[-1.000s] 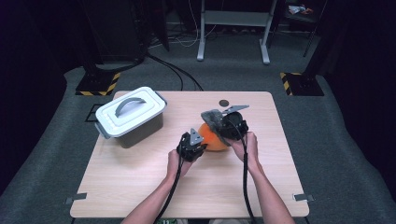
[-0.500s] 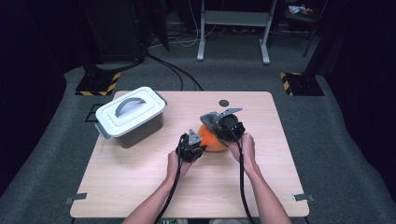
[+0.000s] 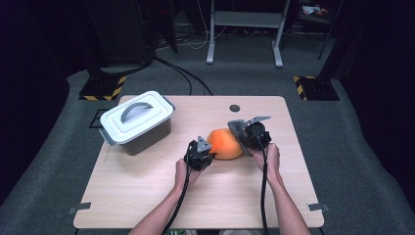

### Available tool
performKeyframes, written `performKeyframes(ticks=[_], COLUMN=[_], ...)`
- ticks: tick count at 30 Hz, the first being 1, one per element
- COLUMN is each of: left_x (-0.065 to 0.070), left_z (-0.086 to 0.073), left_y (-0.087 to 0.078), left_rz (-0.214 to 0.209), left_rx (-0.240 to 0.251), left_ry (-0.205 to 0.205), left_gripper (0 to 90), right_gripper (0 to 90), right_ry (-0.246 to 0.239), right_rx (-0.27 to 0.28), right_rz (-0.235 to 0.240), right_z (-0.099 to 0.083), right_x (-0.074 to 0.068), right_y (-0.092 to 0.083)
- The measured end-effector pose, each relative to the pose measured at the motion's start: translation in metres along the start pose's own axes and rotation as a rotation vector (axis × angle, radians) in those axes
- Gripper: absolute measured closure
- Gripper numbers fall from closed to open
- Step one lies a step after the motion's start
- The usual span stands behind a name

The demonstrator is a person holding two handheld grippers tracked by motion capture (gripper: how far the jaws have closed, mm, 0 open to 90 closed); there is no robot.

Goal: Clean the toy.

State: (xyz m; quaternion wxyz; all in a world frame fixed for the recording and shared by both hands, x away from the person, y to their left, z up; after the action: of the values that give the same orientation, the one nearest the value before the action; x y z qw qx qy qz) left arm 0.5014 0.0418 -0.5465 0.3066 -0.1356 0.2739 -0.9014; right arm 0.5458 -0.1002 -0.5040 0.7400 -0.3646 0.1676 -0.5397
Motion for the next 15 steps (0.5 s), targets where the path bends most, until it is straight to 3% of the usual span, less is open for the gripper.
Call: performKeyframes(ticks=[15], left_x=[0.000], left_z=[0.000], left_y=[0.000], left_rz=[-0.008], left_rx=[0.006], left_ry=[-0.005], left_gripper=[77.9], right_gripper=[75.7], right_ry=[0.048], right_rx=[-0.107], right_rz=[-0.006], right_z=[-0.033], right_x=[0.017], right_y=[0.033])
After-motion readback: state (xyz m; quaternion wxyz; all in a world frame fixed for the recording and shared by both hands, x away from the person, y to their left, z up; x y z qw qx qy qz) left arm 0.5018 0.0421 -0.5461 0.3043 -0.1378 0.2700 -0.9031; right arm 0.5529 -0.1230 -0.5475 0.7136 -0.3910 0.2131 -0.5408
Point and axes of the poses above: each handheld gripper's, and its own axes: y roughly forward along the jaws, z roughly out of its top, x roughly to its right, the point moved 10 cm from there along y, roughly forward along the jaws, and after that the axes turned 9 degrees about -z, right-handed, at the moved point
